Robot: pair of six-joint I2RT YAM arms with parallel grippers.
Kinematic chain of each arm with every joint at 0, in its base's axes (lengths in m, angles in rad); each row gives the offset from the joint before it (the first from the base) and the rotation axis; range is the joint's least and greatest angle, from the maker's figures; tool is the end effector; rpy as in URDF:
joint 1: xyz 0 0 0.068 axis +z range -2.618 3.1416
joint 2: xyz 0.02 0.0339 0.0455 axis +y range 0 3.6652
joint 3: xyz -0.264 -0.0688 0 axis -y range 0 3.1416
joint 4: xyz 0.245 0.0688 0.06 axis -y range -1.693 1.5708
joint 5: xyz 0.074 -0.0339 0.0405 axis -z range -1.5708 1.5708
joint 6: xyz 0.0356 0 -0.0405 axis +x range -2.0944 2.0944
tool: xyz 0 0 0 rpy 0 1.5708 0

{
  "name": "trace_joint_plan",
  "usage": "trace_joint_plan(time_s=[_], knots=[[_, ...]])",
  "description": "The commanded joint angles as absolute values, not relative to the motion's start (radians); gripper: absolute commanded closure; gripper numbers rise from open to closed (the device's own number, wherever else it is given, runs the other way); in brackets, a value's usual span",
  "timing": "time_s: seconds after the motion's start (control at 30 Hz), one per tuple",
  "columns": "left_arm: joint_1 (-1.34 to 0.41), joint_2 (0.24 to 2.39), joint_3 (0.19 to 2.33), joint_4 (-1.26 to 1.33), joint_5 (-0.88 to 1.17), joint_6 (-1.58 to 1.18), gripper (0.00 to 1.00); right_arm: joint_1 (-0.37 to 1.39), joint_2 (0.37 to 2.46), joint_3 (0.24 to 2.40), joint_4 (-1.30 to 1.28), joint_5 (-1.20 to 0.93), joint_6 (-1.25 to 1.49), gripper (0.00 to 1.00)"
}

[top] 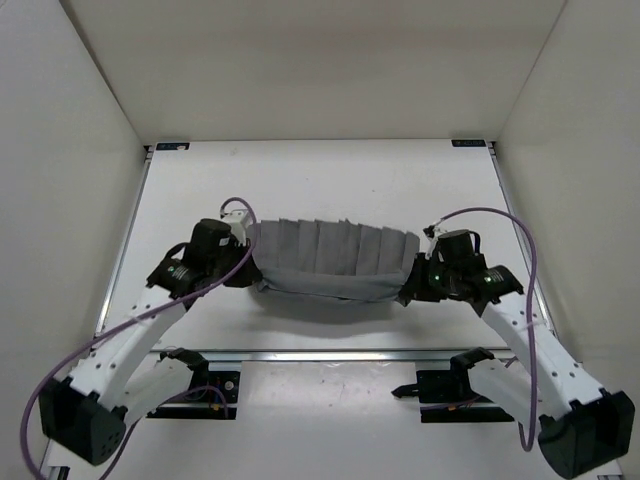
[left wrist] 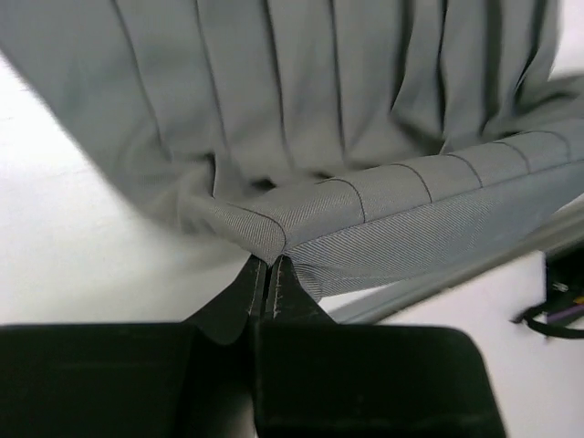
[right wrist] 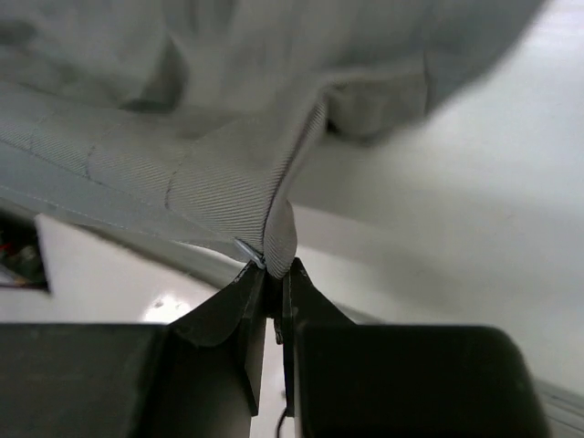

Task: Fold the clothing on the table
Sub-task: Fold the skirt

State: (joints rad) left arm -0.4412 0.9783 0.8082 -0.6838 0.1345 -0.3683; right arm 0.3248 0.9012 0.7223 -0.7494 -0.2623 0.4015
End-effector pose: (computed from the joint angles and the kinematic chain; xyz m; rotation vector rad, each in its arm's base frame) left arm 0.1752 -0.0880 0.2678 0.1532 2.4800 -0.5202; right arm 0.1609 0.0639 0.2492 -0.0142 2.5656 0.6190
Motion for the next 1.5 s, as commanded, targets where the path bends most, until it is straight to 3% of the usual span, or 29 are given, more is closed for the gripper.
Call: trace_joint_plan(time_s=[0.0, 0.27, 0.63, 0.67, 0.7, 0.73, 0.83, 0.87, 0.9, 0.97, 1.03, 1.17, 1.27, 1.33, 1.37, 1.43, 1.47], knots=[[-0.431, 0.850, 0.816, -0.814, 0.149, -0.422, 1.00, 0.382, 0.796, 0.723, -0.772, -0.264, 0.557, 1.00], [-0.350, 1.033, 0.816, -0.709, 0.253, -0.403, 1.00, 0.176, 0.916, 0.675, -0.602, -0.440, 0.445, 1.00], [-0.270, 1.411, 1.049, -0.594, 0.226, -0.396, 1.00, 0.143, 1.360, 0.960, -0.397, -0.488, 0.362, 0.97], [-0.259, 1.429, 1.069, -0.592, 0.221, -0.397, 0.94, 0.132, 1.382, 0.986, -0.382, -0.509, 0.361, 0.91], [-0.261, 1.469, 1.095, -0.588, 0.224, -0.399, 0.76, 0.127, 1.425, 1.012, -0.380, -0.521, 0.357, 0.79], [-0.255, 1.509, 1.106, -0.591, 0.225, -0.396, 0.69, 0.124, 1.463, 1.020, -0.362, -0.529, 0.357, 0.72], [-0.223, 1.587, 1.176, -0.603, 0.244, -0.396, 0.40, 0.117, 1.537, 1.084, -0.342, -0.541, 0.348, 0.37], [-0.218, 1.595, 1.204, -0.600, 0.250, -0.390, 0.19, 0.115, 1.543, 1.112, -0.333, -0.541, 0.336, 0.32], [-0.219, 1.598, 1.233, -0.595, 0.244, -0.379, 0.08, 0.112, 1.542, 1.138, -0.321, -0.529, 0.336, 0.28], [-0.219, 1.601, 1.265, -0.577, 0.203, -0.362, 0.01, 0.117, 1.528, 1.160, -0.302, -0.500, 0.330, 0.22], [-0.225, 1.606, 1.324, -0.584, 0.186, -0.345, 0.02, 0.117, 1.531, 1.181, -0.299, -0.486, 0.327, 0.19], [-0.245, 1.606, 1.322, -0.581, 0.189, -0.337, 0.02, 0.133, 1.517, 1.145, -0.322, -0.445, 0.301, 0.22], [-0.265, 1.577, 1.240, -0.562, 0.193, -0.354, 0.18, 0.129, 1.487, 1.072, -0.357, -0.367, 0.281, 0.21], [-0.282, 1.546, 1.169, -0.537, 0.196, -0.367, 0.49, 0.118, 1.473, 1.010, -0.376, -0.321, 0.284, 0.21], [-0.294, 1.537, 1.154, -0.540, 0.184, -0.377, 0.58, 0.111, 1.465, 0.996, -0.388, -0.310, 0.284, 0.19], [-0.311, 1.523, 1.108, -0.549, 0.143, -0.379, 0.90, 0.075, 1.457, 0.956, -0.393, -0.313, 0.294, 0.19], [-0.319, 1.513, 1.100, -0.557, 0.109, -0.386, 0.95, 0.058, 1.463, 0.950, -0.397, -0.319, 0.291, 0.18]])
